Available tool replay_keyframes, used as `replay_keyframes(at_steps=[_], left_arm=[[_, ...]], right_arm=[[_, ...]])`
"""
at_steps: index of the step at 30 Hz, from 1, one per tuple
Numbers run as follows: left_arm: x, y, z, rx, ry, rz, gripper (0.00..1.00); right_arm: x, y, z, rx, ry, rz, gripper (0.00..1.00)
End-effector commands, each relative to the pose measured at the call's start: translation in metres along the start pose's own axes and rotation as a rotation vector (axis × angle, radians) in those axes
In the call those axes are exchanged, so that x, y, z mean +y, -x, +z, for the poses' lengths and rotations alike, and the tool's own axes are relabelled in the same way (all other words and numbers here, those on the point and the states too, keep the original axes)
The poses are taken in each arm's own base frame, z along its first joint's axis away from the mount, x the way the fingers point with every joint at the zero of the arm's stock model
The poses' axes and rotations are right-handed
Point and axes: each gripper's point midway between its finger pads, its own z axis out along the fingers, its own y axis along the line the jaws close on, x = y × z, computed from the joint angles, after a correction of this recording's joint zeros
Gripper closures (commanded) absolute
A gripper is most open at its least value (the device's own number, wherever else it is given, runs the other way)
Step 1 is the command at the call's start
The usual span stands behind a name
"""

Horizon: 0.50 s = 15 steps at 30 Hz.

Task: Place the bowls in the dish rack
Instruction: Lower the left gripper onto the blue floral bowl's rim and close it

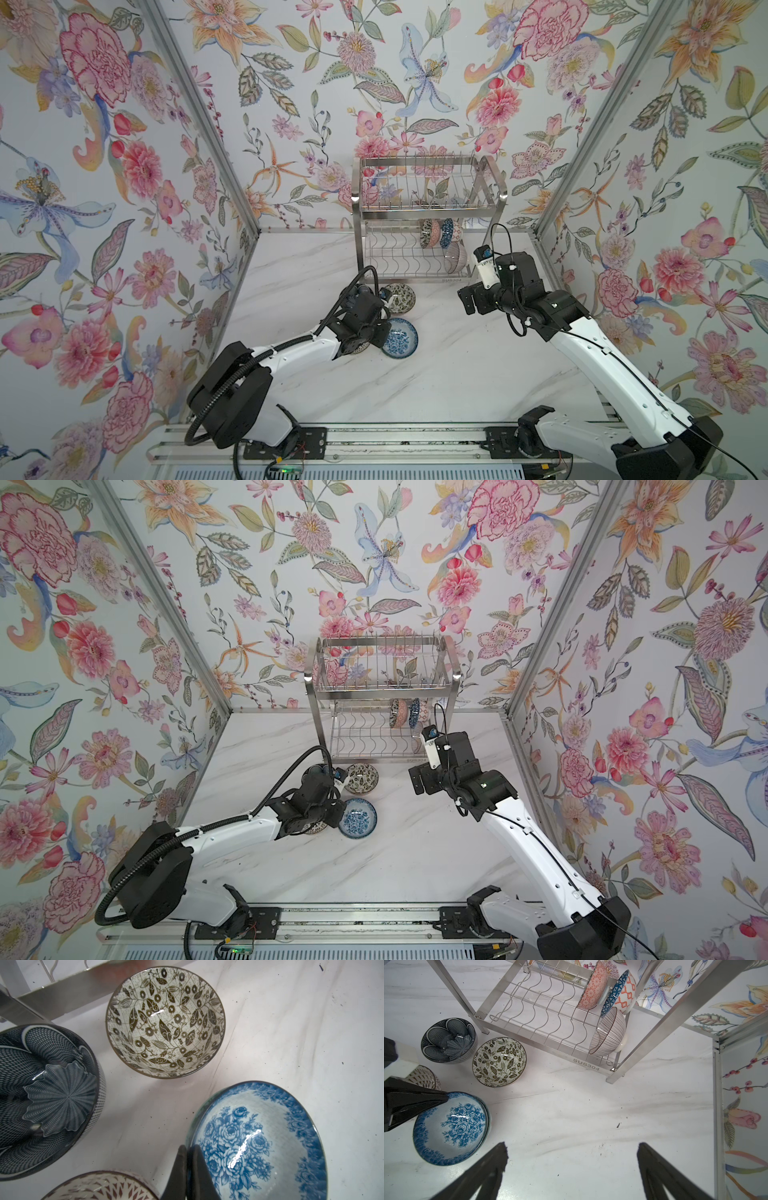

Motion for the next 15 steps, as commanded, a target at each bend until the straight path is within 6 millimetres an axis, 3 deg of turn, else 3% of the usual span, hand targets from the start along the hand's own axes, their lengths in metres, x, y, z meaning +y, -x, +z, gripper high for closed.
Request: replay_keyframes(at_steps=[1, 7, 15], left_arm=[[0.008, 0.006, -0.011, 0.001, 0.038, 0.026, 0.98], [0.009, 0.020, -0.024, -0.030, 0.051, 0.030, 0.97], [0.008, 0.018, -0.022, -0.021, 0.048, 0.032, 0.71]], right_arm=[[0.000, 0.008, -0.004, -0.027, -0.007, -0.002, 0.01], [0.000, 0.009, -0.004, -0.029, -0.007, -0.003, 0.01], [0.000, 0.009, -0.004, -0.029, -0.011, -0.004, 0.01]])
